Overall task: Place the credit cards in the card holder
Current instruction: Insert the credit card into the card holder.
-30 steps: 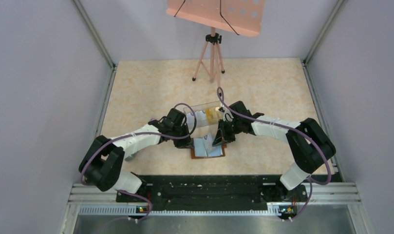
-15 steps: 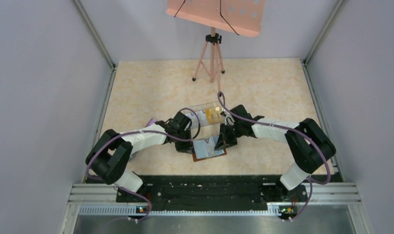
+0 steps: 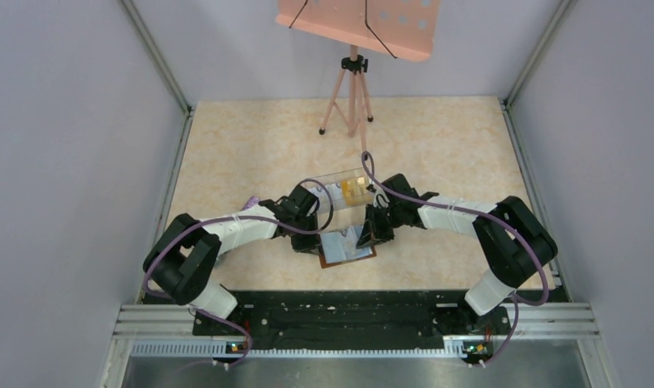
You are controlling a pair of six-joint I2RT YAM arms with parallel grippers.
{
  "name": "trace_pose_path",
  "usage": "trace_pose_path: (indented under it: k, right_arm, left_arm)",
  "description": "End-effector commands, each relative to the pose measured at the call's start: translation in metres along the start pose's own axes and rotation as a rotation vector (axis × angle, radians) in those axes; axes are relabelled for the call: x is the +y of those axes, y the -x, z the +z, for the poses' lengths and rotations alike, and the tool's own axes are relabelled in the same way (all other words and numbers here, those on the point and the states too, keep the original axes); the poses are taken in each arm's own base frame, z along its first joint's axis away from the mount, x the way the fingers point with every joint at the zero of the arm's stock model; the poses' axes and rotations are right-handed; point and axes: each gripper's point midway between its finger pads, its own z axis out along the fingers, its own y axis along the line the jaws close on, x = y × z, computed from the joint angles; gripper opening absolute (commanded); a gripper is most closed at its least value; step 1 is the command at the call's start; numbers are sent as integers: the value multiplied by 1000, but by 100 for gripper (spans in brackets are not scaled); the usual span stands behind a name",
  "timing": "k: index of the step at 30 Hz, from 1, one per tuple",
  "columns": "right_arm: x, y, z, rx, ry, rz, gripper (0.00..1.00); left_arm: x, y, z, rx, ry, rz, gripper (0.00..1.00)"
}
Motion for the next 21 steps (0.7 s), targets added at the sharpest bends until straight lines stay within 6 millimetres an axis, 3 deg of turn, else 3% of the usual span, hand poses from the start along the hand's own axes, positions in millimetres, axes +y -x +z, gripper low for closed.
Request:
trace_pose_path:
  k: [1, 21]
  right_arm:
    - [-2, 14, 1, -50, -24, -10, 0]
    - [-18, 15, 8, -69, -60, -2, 0]
  left_arm:
    - [11, -6, 10, 16, 53, 19, 0]
    - [10, -11, 15, 37, 61, 26, 0]
